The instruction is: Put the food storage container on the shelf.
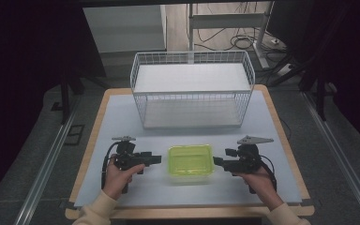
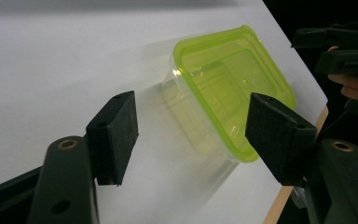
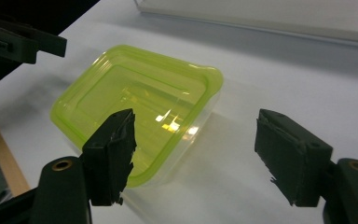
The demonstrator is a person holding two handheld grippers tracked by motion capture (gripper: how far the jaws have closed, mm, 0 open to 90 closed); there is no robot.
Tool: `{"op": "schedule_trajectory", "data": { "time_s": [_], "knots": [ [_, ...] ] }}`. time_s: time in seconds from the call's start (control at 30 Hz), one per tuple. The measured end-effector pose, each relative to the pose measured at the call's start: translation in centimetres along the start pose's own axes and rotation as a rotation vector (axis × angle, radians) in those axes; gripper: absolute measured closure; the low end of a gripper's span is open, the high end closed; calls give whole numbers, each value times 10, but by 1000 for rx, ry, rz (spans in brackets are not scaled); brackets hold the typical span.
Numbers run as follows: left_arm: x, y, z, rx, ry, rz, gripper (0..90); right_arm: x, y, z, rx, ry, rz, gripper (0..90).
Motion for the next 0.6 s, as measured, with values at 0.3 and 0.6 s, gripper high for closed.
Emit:
{"op": "schedule_trajectory", "data": {
  "time_s": [0.3, 0.6],
  "knots": [
    [1, 3, -12, -30, -48, 20, 373, 4, 11, -13, -37, 61, -39, 342],
    [-1, 7, -24, -55, -92, 55, 424, 10, 13, -25, -71, 107, -105, 372]
  ]
}}
Point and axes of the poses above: each handheld gripper's, and its own axes: z roughly backward along the jaws, y roughly out of its top, x roughly to its right, the point moved 2 cm from there along -z, roughly forward along the jaws, and after that the axes turned 11 degrees about -x, right-handed, at the moved point
